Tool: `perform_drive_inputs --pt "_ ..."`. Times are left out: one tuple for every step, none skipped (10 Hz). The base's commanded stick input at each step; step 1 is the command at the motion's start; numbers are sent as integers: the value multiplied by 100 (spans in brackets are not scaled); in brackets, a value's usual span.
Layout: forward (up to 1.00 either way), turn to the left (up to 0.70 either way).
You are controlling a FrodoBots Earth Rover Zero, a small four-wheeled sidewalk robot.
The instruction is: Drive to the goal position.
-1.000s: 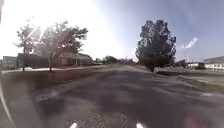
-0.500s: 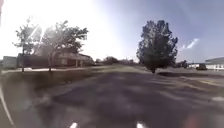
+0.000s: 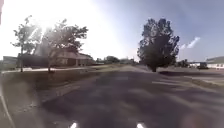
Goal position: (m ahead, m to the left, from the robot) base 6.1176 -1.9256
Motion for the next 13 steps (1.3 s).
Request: perform_drive_inputs --pt "70 0" --pt "70 0" --pt "70 0" --pt "70 0" --pt "70 0" --pt "70 0" --pt "70 0" --pt "70 0" --pt "70 0" --pt "70 0" --pt "70 0" --pt "70 0" --pt "70 0"
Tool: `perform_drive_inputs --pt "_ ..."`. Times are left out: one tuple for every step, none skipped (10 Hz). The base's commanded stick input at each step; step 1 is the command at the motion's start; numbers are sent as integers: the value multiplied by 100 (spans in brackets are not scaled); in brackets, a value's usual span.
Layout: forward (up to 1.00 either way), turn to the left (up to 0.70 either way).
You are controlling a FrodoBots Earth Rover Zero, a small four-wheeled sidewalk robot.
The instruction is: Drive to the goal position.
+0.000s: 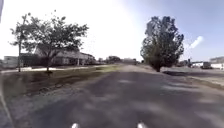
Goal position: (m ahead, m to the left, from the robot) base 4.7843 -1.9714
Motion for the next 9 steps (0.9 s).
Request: perform_drive_inputs --pt "70 0" --pt "70 0" --pt "70 0" --pt "70 0" --pt "70 0" --pt "70 0" --pt "70 0" --pt "70 0" --pt "70 -35"
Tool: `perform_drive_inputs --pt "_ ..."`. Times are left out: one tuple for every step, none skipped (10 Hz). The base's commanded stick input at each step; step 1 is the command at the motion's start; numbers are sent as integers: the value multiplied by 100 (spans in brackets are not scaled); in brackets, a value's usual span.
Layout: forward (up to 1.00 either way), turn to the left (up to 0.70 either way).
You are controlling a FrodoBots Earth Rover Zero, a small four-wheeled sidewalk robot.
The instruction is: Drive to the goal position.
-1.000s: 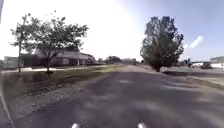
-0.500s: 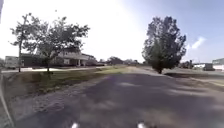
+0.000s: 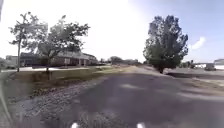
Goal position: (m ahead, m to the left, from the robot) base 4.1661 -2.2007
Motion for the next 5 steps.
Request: perform_drive_inputs --pt "70 -35" --pt "70 -35" --pt "70 -35" --pt "70 -15" --pt "70 0"
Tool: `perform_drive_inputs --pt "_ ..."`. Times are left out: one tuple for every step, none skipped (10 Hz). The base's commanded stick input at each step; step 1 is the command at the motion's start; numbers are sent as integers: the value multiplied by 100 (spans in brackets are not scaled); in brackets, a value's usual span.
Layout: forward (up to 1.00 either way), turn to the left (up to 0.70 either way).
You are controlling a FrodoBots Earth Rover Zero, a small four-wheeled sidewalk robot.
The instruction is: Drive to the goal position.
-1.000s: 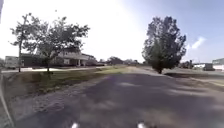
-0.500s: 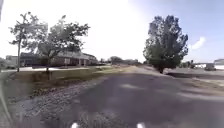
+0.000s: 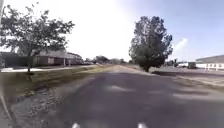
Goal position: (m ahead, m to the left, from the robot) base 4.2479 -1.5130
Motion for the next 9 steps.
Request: perform_drive_inputs --pt "70 0" --pt "70 0" --pt "70 0" --pt "70 0" --pt "70 -28" --pt "70 -18" --pt "70 0" --pt "70 0" --pt "70 0"
